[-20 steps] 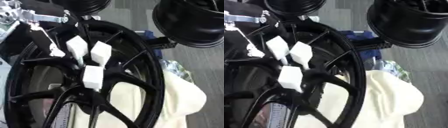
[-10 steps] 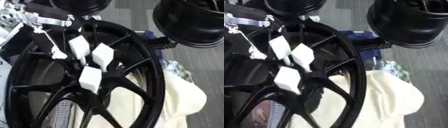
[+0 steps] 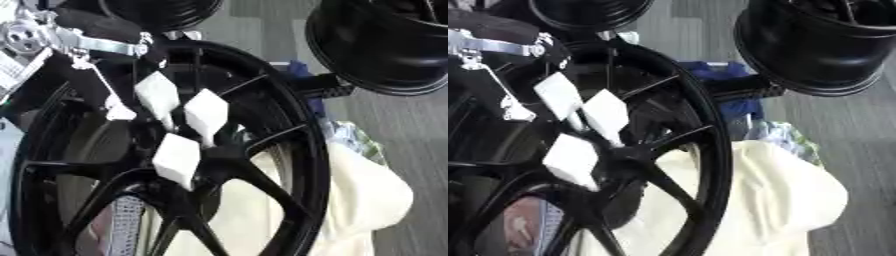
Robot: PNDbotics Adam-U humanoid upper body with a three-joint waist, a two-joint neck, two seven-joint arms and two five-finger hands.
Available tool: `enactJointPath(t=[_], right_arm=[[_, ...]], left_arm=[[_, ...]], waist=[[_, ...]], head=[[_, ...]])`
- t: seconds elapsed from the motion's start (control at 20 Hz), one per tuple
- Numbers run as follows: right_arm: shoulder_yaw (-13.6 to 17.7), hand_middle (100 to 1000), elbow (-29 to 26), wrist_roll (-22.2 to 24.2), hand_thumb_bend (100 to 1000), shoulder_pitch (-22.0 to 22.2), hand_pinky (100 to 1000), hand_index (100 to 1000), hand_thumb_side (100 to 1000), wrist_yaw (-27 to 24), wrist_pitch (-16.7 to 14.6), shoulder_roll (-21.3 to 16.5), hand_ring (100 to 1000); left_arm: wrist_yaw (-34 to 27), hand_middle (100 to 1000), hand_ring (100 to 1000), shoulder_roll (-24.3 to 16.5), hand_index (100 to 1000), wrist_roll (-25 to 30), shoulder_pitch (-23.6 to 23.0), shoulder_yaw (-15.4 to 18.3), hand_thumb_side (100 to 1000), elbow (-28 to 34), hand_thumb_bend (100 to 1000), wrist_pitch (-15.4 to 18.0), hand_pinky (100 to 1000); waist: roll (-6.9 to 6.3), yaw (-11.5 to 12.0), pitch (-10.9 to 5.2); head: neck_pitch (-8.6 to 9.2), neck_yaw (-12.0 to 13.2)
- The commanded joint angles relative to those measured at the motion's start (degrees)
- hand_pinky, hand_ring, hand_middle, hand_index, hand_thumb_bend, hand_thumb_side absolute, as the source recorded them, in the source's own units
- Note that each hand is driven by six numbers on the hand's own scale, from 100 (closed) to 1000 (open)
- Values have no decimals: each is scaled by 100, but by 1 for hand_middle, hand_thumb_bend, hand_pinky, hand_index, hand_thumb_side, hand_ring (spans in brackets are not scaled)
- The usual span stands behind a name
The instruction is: Pull the pin out of the wheel hub.
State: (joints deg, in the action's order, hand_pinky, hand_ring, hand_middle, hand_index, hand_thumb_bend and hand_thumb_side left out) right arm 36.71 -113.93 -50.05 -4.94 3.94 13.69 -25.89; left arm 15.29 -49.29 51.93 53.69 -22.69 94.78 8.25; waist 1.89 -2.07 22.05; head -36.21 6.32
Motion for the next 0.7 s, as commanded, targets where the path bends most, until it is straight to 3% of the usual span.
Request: enactJointPath(t=[0.05,0.2,0.45,0.7], right_arm=[[79,639,-67,-191,404,12,416,800,286,-18,169,-111,603],[73,639,-67,-191,406,9,416,800,285,-20,168,-115,603],[75,638,-67,-191,409,16,415,800,285,-29,164,-102,603],[80,638,-67,-191,411,21,416,800,284,-25,157,-102,603]], left_arm=[[-94,608,704,-75,716,4,123,92,175,26,271,-19,825],[-176,568,679,-69,691,-8,138,107,150,63,249,-43,811],[-335,404,586,-53,609,-176,138,107,100,58,159,-195,763],[-536,362,548,-40,566,-456,159,125,100,65,207,-409,731]], waist=[[11,-6,-123],[9,6,-129],[12,13,-138],[13,25,-154]], head=[[34,4],[21,-3],[22,-3],[18,-10]])
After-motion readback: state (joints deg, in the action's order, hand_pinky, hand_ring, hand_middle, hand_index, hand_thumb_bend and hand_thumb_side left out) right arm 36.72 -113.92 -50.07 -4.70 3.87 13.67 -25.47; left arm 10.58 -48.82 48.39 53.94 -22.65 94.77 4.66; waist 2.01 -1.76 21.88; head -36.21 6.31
